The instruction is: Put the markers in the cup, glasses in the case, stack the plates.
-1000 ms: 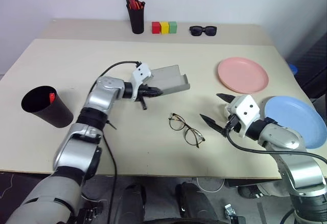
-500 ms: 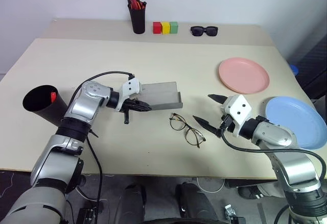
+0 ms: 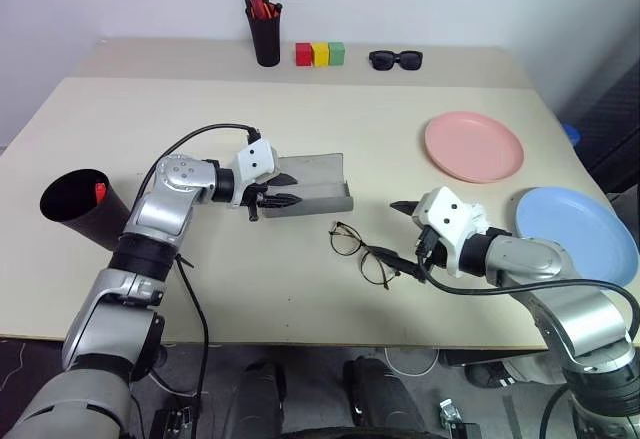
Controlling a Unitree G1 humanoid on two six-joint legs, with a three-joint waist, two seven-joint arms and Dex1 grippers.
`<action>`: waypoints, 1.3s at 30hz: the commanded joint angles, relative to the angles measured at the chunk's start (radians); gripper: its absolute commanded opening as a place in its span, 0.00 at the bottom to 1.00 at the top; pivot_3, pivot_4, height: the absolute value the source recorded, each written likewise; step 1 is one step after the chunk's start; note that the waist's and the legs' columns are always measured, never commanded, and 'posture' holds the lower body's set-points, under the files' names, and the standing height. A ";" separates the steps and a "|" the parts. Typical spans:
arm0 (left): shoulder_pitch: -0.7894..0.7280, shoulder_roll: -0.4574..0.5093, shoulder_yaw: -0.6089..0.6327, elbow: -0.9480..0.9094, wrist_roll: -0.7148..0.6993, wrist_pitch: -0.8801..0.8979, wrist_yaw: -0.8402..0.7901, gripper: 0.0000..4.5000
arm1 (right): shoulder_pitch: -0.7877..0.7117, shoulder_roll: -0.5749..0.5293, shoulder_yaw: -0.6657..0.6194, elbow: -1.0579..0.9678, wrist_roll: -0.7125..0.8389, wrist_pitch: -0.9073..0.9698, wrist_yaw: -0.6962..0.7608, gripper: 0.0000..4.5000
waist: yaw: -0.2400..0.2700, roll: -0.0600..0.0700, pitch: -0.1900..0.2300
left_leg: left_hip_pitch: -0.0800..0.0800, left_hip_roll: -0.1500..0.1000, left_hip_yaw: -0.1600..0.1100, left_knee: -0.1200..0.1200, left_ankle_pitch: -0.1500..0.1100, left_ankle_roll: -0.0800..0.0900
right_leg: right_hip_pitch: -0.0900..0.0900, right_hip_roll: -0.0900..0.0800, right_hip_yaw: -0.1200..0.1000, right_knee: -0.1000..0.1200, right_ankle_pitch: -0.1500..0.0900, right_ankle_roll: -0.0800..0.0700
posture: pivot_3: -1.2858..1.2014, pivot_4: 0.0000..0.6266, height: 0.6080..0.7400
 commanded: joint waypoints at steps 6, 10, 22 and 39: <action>0.322 0.081 0.095 -0.480 -0.119 0.105 0.068 0.39 | -0.108 0.013 0.088 -0.088 -0.001 0.292 -0.115 1.00 | 0.008 0.000 0.000 | 0.000 0.000 0.000 0.001 0.000 0.000 | 0.000 -0.001 0.000 0.001 0.000 0.000 | 0.52 0.24 0.89; 0.491 0.064 0.112 -0.600 -0.158 0.097 0.124 0.39 | -0.123 0.037 0.118 -0.073 -0.014 0.373 -0.176 1.00 | 0.007 0.000 0.000 | 0.000 0.000 0.000 0.001 0.000 0.000 | 0.000 -0.001 0.000 0.000 0.000 -0.001 | 0.52 0.24 0.89; 0.682 0.021 0.144 -0.697 -0.204 0.090 0.267 0.39 | -0.153 0.065 0.134 -0.017 -0.005 0.426 -0.213 1.00 | 0.003 0.000 0.000 | 0.000 0.000 0.001 0.001 0.000 0.000 | 0.000 -0.001 0.000 0.000 -0.002 -0.003 | 0.52 0.24 0.89; 0.673 0.059 0.205 -0.787 -0.309 0.244 0.347 0.40 | -0.173 0.075 0.146 -0.002 0.015 0.460 -0.205 0.01 | 0.002 -0.001 0.000 | 0.000 0.000 0.000 0.001 0.000 0.000 | 0.000 -0.001 0.000 0.000 -0.002 -0.003 | 0.52 0.24 0.89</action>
